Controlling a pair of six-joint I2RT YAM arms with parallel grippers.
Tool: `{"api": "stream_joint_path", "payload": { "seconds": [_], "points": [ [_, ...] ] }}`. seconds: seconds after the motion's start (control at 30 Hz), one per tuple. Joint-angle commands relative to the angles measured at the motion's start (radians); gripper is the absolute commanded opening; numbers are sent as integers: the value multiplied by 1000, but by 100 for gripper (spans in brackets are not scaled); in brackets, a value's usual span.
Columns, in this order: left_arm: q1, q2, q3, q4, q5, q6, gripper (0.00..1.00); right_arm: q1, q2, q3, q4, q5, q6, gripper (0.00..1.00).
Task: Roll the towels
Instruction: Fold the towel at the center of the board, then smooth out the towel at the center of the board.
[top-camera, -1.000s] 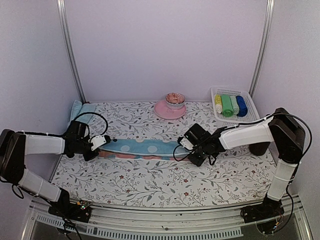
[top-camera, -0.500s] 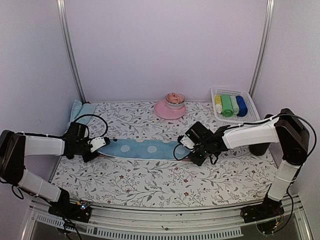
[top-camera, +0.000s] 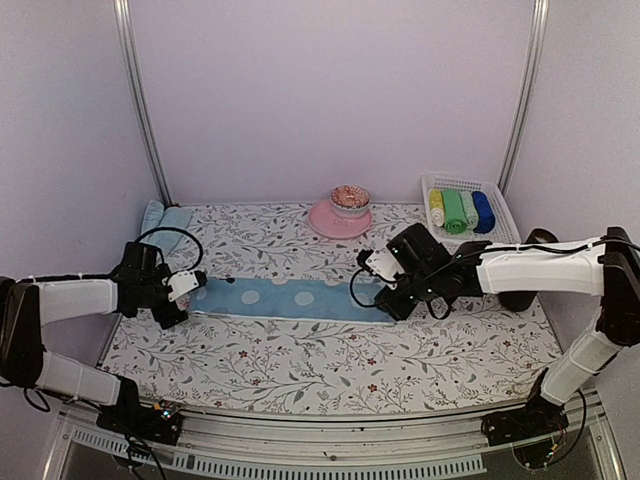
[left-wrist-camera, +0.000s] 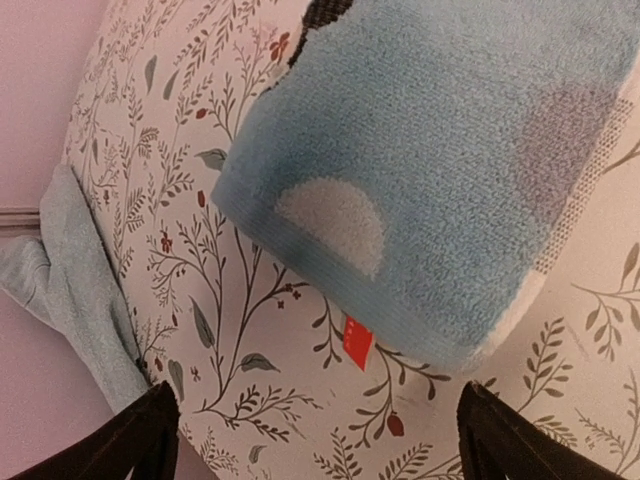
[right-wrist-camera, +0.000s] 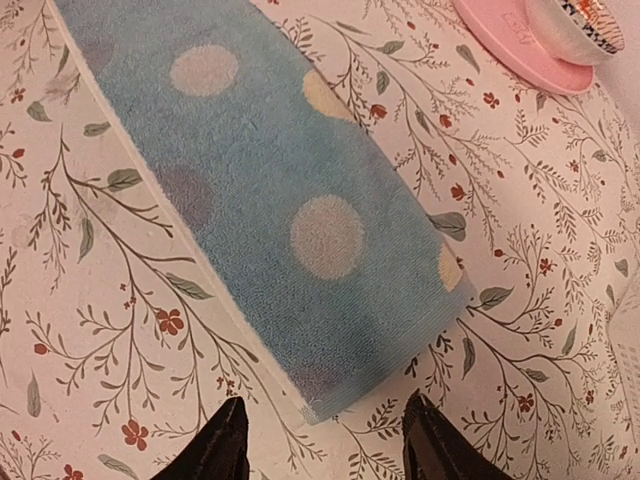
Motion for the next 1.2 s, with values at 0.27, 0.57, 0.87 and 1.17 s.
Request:
{"api": "stream_joint_path", "payload": {
  "seconds": [0.27,0.57,0.87,1.17],
  "points": [
    [49,98,249,21,64,-269,83,-112,50,34,111,20,258,42],
    [0,286,324,103,-8,-324,76,-142,240,150,147,47,324,34],
    [-79,392,280,225,-170,-297,77,-152,373,231,147,81,347,33],
    [-100,462,223,338,-313,-240,78,-155,431,232,118,167,353,30]
  ]
}}
